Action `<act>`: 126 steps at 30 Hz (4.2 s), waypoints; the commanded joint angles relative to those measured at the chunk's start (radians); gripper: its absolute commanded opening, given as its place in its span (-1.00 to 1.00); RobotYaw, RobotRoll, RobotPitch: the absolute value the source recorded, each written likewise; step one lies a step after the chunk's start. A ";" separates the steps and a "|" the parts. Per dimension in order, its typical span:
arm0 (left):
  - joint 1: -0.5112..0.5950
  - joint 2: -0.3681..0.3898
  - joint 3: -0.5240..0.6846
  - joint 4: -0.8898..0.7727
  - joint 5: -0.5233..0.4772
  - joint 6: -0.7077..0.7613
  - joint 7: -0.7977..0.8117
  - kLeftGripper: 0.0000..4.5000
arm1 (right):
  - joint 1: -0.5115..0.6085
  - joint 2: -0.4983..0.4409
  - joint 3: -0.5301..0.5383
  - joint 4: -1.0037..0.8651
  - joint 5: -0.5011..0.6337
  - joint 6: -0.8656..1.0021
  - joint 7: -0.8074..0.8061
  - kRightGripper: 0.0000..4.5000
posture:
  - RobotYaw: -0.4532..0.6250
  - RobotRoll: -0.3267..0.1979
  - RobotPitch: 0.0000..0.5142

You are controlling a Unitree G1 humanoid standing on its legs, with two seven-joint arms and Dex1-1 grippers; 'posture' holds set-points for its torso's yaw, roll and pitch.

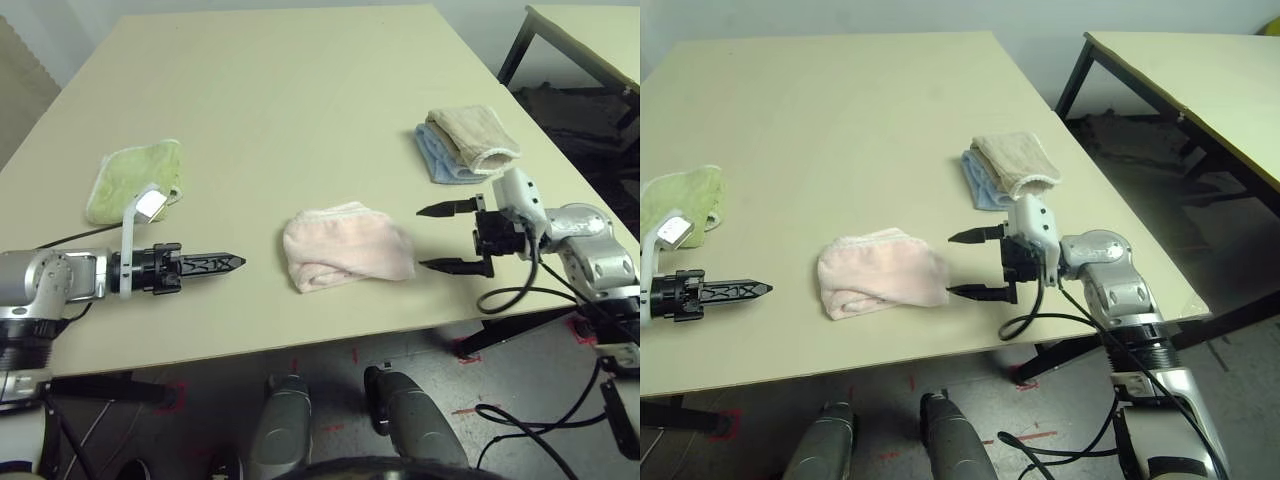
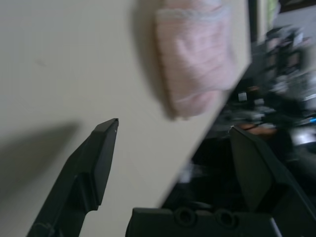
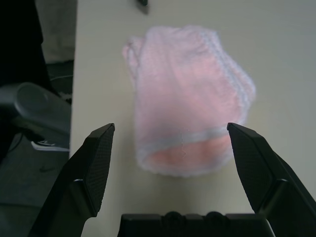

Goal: Fold the towel and set it aside.

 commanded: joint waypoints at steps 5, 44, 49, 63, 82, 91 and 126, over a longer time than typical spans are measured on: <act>-0.066 -0.079 -0.080 0.129 -0.083 0.074 0.107 0.98 | 0.060 -0.024 -0.013 -0.098 0.013 0.010 -0.014 1.00 | -0.21 0.25 -0.33; -0.270 -0.674 0.102 0.399 0.139 -0.049 0.541 -0.04 | 0.141 -0.029 -0.085 -0.224 0.123 0.173 -0.138 1.00 | -0.27 0.25 -0.39; -0.283 -0.652 0.068 0.416 0.142 -0.031 0.497 -0.75 | 0.138 -0.030 -0.082 -0.213 0.115 0.162 -0.134 1.00 | -0.27 0.25 -0.39; -0.416 -0.507 0.065 0.349 0.088 0.074 0.429 -0.99 | 0.157 -0.017 -0.075 -0.174 0.109 0.121 -0.128 1.00 | -0.22 0.25 -0.39; -0.614 -0.298 0.322 0.368 -0.079 0.074 0.585 -0.99 | 0.149 0.015 -0.067 -0.161 0.099 0.100 -0.123 1.00 | -0.15 0.25 -0.42; -0.564 -0.419 0.740 0.150 -0.069 -0.018 0.888 -0.99 | 0.114 0.025 -0.057 -0.132 0.097 0.101 -0.099 1.00 | -0.05 0.25 -0.41; -0.094 -0.656 0.881 -0.099 -0.353 -0.870 1.172 -0.99 | 0.113 0.027 -0.059 -0.158 0.107 0.155 -0.077 1.00 | 0.08 0.25 -0.40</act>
